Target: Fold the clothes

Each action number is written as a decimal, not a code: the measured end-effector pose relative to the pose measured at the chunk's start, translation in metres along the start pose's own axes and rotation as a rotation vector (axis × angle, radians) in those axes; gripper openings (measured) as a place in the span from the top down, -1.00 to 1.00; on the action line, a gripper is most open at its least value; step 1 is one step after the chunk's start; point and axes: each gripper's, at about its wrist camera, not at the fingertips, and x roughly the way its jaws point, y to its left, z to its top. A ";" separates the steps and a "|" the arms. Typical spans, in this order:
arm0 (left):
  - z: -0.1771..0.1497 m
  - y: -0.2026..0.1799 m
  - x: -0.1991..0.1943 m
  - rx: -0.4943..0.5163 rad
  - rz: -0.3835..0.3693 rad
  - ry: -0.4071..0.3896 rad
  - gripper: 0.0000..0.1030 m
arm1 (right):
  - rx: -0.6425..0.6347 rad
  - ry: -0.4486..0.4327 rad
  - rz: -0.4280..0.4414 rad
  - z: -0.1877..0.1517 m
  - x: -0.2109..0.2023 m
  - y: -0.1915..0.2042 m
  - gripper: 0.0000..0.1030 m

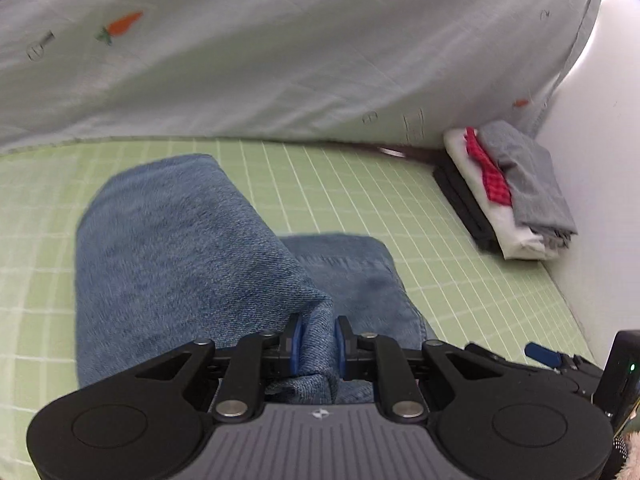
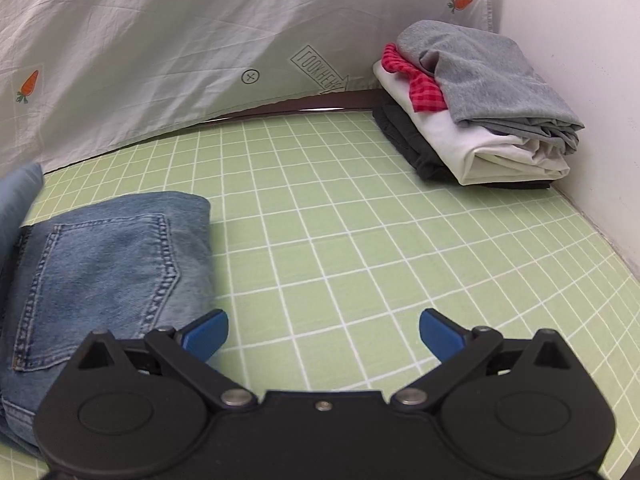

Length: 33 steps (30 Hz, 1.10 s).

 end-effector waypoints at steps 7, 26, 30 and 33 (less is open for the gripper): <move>0.003 0.007 0.034 -0.089 -0.022 0.059 0.59 | 0.053 0.034 -0.024 0.009 0.027 -0.027 -1.00; 0.002 0.019 -0.064 -0.095 0.011 -0.068 -0.45 | -0.056 -0.033 0.245 0.034 -0.012 0.051 -1.00; 0.000 0.055 -0.080 -0.180 0.109 -0.079 -0.46 | -0.090 -0.013 0.369 0.035 -0.015 0.085 -1.00; -0.002 0.085 -0.086 -0.253 0.149 -0.065 -0.46 | -0.061 0.058 0.506 0.033 -0.008 0.108 -1.00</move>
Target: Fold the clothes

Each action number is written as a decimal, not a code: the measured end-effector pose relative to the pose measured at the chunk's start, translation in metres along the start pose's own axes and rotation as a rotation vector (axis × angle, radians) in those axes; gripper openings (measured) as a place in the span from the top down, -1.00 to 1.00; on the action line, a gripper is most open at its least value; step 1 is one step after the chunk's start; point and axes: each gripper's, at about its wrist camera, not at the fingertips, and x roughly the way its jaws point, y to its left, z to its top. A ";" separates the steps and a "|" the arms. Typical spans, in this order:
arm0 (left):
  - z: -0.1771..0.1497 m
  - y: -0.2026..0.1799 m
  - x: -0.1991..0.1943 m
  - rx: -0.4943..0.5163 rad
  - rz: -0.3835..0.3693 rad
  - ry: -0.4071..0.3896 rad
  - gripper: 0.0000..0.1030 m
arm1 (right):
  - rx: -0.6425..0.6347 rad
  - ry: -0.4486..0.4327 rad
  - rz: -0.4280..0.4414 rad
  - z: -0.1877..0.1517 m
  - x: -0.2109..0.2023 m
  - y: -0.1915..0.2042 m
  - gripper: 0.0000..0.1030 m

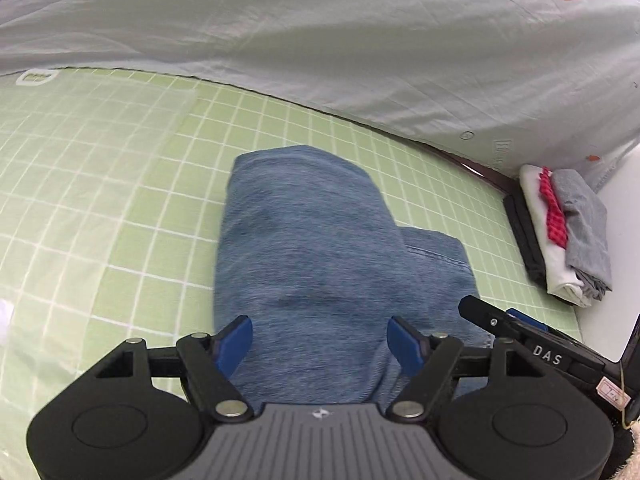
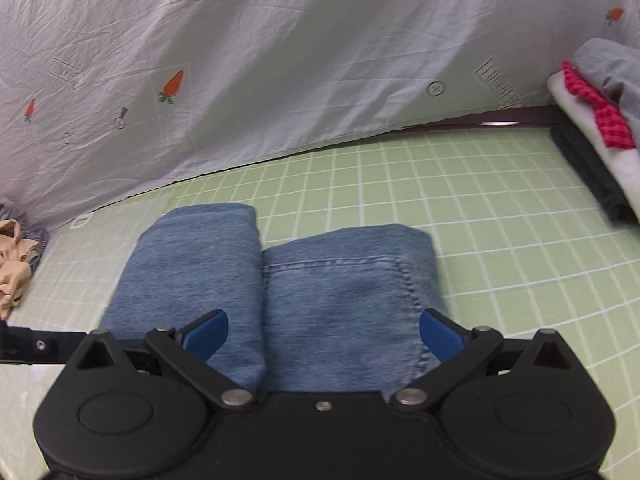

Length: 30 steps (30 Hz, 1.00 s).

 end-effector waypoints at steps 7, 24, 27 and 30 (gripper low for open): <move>0.007 0.039 0.009 -0.066 0.022 0.046 -0.46 | 0.223 0.107 0.217 -0.003 0.041 0.013 -0.37; 0.000 0.061 0.024 -0.060 -0.056 0.137 -0.48 | 0.437 0.138 0.281 -0.019 0.059 -0.010 0.33; -0.001 0.062 0.025 -0.072 -0.059 0.143 -0.48 | 0.442 0.148 0.299 -0.017 0.062 -0.002 0.22; -0.001 0.061 0.023 -0.068 -0.046 0.140 -0.48 | 0.406 0.166 0.299 -0.012 0.062 0.006 0.73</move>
